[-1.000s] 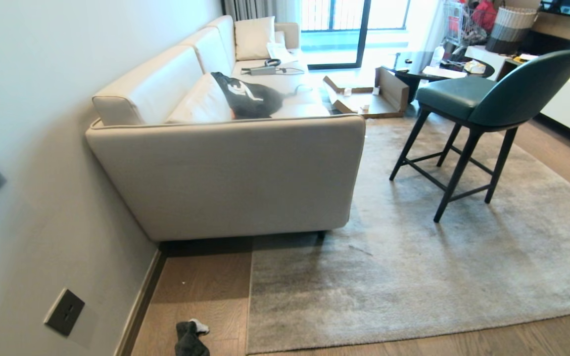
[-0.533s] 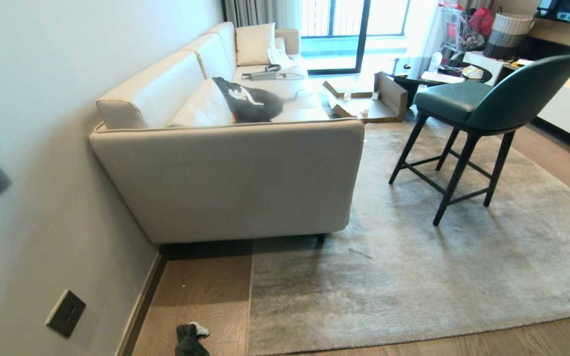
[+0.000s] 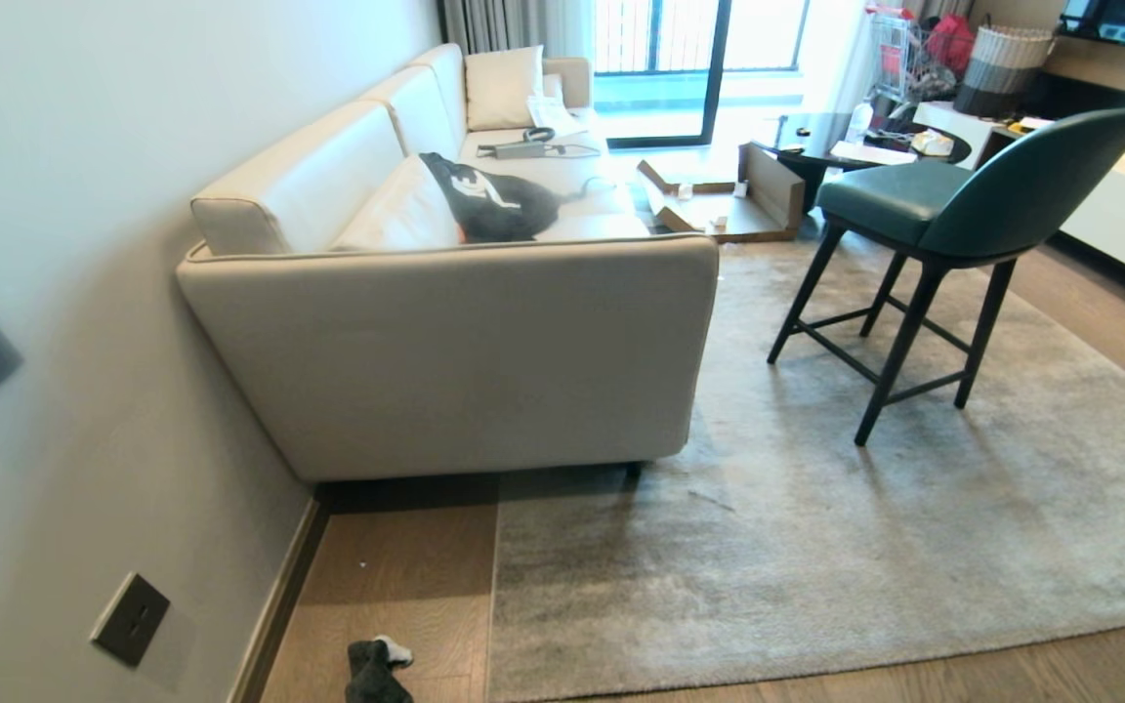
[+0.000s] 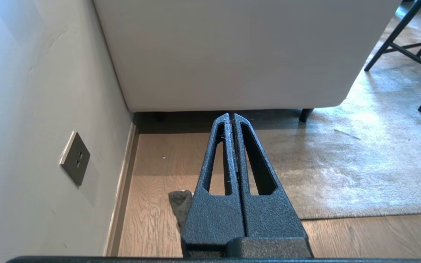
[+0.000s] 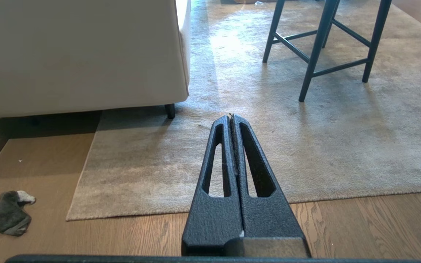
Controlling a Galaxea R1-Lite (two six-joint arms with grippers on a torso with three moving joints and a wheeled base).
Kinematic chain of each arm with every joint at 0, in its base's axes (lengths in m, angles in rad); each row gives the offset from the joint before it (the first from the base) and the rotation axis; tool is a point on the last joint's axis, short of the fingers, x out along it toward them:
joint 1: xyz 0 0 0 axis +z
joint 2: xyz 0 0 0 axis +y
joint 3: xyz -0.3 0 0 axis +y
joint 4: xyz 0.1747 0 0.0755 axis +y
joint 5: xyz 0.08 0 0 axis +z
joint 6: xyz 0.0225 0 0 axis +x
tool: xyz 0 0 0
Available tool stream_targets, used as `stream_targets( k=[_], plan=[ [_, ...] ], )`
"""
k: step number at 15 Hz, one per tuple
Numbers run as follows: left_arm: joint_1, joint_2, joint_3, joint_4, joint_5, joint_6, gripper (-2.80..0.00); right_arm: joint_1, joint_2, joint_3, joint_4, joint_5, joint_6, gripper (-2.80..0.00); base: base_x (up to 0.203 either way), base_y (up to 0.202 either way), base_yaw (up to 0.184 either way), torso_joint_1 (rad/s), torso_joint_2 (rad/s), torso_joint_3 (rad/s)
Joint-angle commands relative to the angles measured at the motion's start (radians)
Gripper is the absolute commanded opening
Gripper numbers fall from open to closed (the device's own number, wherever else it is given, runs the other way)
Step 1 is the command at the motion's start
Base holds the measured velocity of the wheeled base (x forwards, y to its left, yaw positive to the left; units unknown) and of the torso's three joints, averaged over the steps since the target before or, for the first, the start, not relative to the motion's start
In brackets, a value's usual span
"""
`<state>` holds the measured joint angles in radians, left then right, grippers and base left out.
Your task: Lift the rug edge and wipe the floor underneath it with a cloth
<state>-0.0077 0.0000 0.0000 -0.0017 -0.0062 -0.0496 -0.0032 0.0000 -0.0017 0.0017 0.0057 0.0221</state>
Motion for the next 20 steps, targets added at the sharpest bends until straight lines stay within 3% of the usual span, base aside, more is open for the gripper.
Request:
stream_targets(
  k=[1,11,20],
  plan=[
    [0.000,0.000,0.000,0.000,0.000,-0.001,-2.80,0.000,0.001,0.000,0.000,0.000,0.000,-2.80,0.000,0.000,0.000,0.000,0.00,0.000],
    [0.000,0.000,0.000,-0.001,0.000,-0.001,-2.80,0.000,0.000,0.000,0.000,0.000,-0.001,-2.80,0.000,0.000,0.000,-0.001,-0.01,-0.010],
    [0.000,0.000,0.000,0.000,0.000,-0.001,-2.80,0.000,0.000,0.000,0.000,0.000,-0.001,-2.80,0.000,0.000,0.000,0.009,-0.39,-0.376]
  ],
)
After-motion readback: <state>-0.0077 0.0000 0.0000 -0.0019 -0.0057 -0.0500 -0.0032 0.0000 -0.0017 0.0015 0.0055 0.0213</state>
